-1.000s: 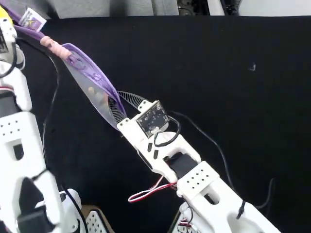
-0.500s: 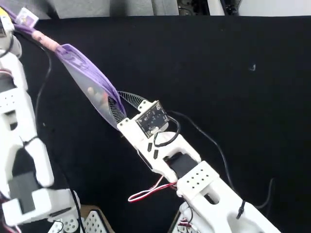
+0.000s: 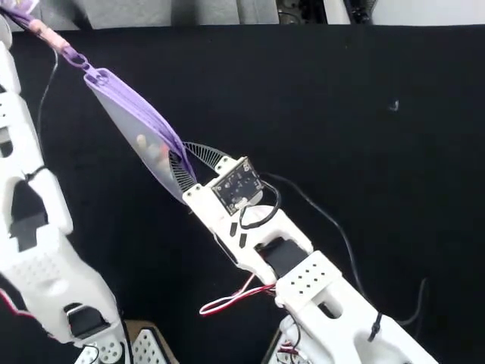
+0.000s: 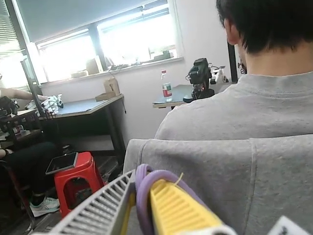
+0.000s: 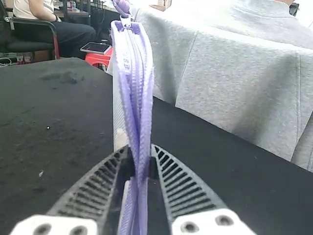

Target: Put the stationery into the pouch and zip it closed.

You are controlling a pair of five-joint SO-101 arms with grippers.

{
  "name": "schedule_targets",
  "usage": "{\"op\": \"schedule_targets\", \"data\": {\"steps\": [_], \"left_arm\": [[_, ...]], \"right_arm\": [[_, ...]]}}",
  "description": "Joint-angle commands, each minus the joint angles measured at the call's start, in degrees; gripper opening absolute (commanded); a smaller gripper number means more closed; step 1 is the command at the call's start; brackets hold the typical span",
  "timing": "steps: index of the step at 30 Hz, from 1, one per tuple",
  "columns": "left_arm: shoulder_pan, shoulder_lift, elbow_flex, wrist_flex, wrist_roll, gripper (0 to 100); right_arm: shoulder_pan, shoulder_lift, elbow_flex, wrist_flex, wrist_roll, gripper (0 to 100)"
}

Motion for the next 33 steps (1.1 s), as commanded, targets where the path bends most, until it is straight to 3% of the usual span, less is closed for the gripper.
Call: {"op": "schedule_targets", "data": {"steps": [1, 8, 17, 23, 33], "left_arm": [[-4.26, 9.05, -17.98, 4.04, -0.62, 3], [-5.93, 22.86, -38.90, 11.78, -0.70, 3], [-2.95, 29.63, -59.12, 28.75, -0.97, 3], [3.74, 30.59, -61.32, 42.20, -9.85, 15], [10.68, 31.38, -61.41, 59.78, -9.93, 23]], "right_arm": [[-0.26, 1.27, 2.15, 2.02, 0.70, 1.1], [-0.26, 1.27, 2.15, 2.02, 0.79, 1.1], [-0.26, 1.19, 2.07, 2.02, 0.79, 1.1], [0.09, 0.84, 1.98, 1.93, 0.44, 1.1], [6.15, -3.82, 2.07, 1.93, 0.35, 1.1]]}}
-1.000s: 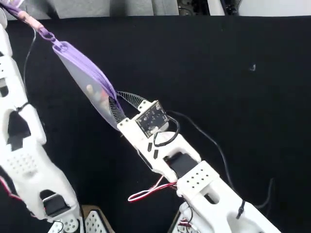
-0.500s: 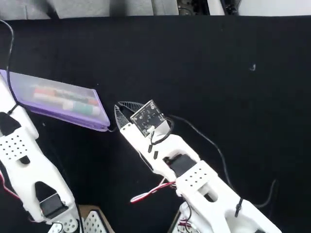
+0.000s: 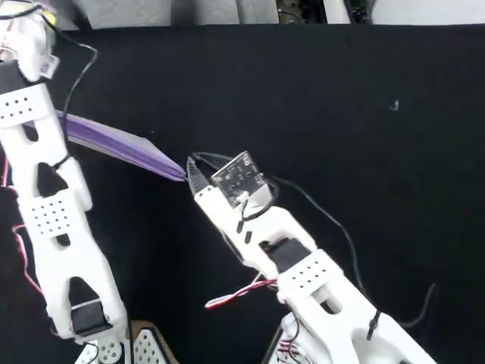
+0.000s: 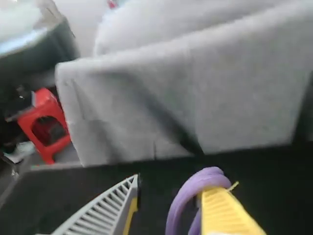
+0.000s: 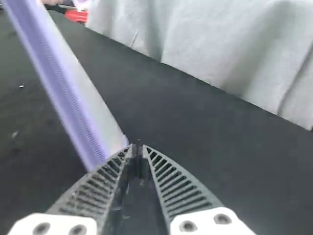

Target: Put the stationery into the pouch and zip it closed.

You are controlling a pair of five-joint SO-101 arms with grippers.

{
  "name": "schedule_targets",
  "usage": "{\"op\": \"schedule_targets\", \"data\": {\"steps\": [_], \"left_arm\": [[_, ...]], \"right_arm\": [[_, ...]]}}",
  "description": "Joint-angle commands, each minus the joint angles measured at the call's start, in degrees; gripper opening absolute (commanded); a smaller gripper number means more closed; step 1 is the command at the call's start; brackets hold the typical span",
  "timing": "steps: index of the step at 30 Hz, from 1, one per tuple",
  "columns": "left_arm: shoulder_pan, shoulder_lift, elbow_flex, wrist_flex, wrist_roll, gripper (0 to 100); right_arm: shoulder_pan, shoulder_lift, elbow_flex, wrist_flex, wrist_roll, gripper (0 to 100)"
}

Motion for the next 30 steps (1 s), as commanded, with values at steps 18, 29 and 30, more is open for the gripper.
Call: {"op": "schedule_targets", "data": {"steps": [18, 29, 30], "left_arm": [[8.75, -7.91, -2.77, 23.30, -2.99, 34], [24.04, -11.08, -2.77, 32.53, -11.25, 34], [24.66, -11.08, -2.77, 32.44, -11.25, 34]], "right_arm": [[3.34, -18.68, 1.63, 7.30, 0.18, 1.1], [3.52, -19.03, 1.54, 7.21, 0.35, 1.1], [3.52, -19.03, 1.54, 7.21, 0.35, 1.1]]}}
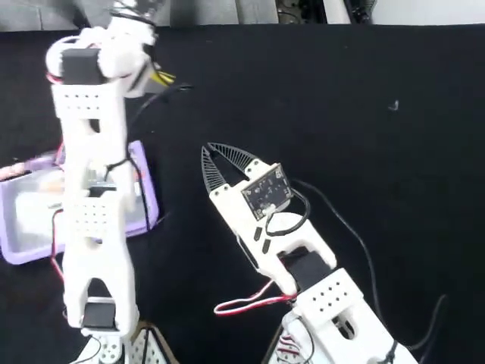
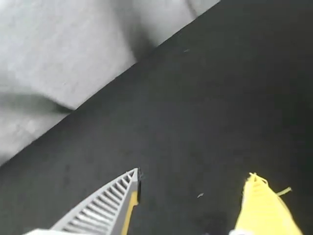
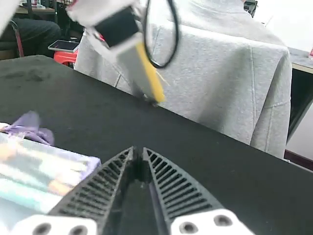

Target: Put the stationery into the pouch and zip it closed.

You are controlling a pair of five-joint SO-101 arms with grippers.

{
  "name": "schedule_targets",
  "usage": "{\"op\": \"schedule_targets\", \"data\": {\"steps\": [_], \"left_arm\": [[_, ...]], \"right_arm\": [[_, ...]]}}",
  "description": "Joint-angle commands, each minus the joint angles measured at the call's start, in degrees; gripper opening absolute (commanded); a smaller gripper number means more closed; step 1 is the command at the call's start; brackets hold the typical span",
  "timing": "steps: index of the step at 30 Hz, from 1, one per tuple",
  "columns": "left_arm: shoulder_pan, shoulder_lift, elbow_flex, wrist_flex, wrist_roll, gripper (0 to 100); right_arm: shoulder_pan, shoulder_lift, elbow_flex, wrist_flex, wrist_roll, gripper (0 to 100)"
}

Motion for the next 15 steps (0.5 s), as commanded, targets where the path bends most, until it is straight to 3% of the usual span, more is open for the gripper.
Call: {"op": "schedule_targets", "data": {"steps": [1, 5, 12, 15], "left_arm": [[4.53, -3.87, -1.71, -0.09, 0.26, 34], [3.82, -3.87, -1.71, -2.37, 0.26, 34], [-7.78, -8.88, -1.71, -7.47, 0.44, 34], [-13.58, -12.66, -1.80, -7.47, 4.40, 34]], "right_arm": [[0.88, -1.80, -0.57, 0.09, 0.44, 1.1], [2.81, -1.80, -0.75, 0.09, 0.18, 1.1], [3.34, -1.80, -0.75, 0.00, 0.18, 1.1], [3.52, -1.80, -0.66, -0.18, 0.18, 1.1]]}}
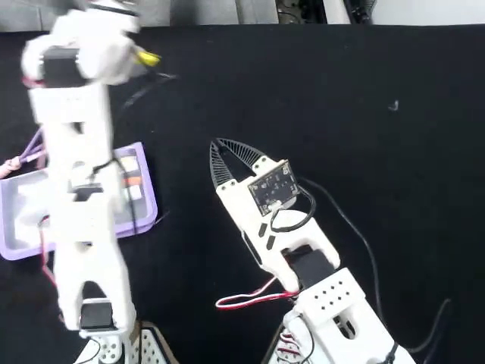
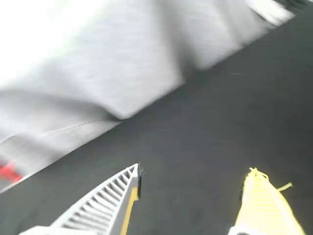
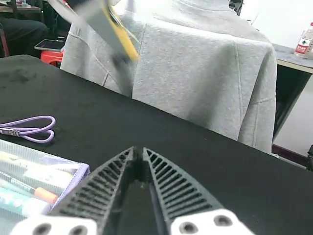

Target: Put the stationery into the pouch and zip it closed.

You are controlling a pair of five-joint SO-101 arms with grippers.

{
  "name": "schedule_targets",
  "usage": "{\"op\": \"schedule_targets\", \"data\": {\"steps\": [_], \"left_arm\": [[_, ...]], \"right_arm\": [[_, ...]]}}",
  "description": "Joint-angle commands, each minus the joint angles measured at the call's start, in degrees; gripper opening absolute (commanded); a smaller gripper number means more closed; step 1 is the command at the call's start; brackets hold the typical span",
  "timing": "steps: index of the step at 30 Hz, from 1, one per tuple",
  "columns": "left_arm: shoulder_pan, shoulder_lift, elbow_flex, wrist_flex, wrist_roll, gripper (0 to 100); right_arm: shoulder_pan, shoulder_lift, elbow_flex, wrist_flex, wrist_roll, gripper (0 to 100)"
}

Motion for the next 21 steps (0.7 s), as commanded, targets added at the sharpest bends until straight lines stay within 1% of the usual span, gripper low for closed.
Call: {"op": "schedule_targets", "data": {"steps": [1, 5, 7, 10, 12, 15, 18, 20, 21], "left_arm": [[-9.01, -9.32, -1.80, -1.14, 6.59, 34], [-16.48, -17.49, -1.71, -0.62, 15.30, 34], [-20.00, -21.36, -1.71, 1.58, 19.69, 34], [-22.73, -27.25, -1.80, 7.38, 23.82, 34], [-23.60, -30.33, -1.63, 7.56, 26.20, 33], [-28.00, -34.55, -1.63, 7.56, 32.44, 25], [-30.46, -38.24, -1.63, 7.65, 39.38, 11], [-31.34, -41.14, -1.63, 7.65, 40.26, 3], [-31.78, -42.55, -1.63, 7.65, 40.35, 3]], "right_arm": [[1.05, -1.80, -0.75, -0.26, 0.18, 1.1], [1.05, -1.80, -0.84, -0.26, 0.18, 1.1], [1.05, -1.89, -1.01, -0.26, 0.18, 1.1], [1.05, -1.89, -2.42, -0.26, 0.18, 1.1], [1.05, -1.89, -3.74, -0.26, 0.18, 1.1], [1.14, -1.89, -5.67, -0.26, 0.18, 1.1], [3.52, -1.89, -8.75, -0.18, 0.18, 1.1], [6.07, -1.89, -11.91, 0.18, 0.18, 1.1], [7.38, -1.89, -13.32, 0.18, 0.18, 1.1]]}}
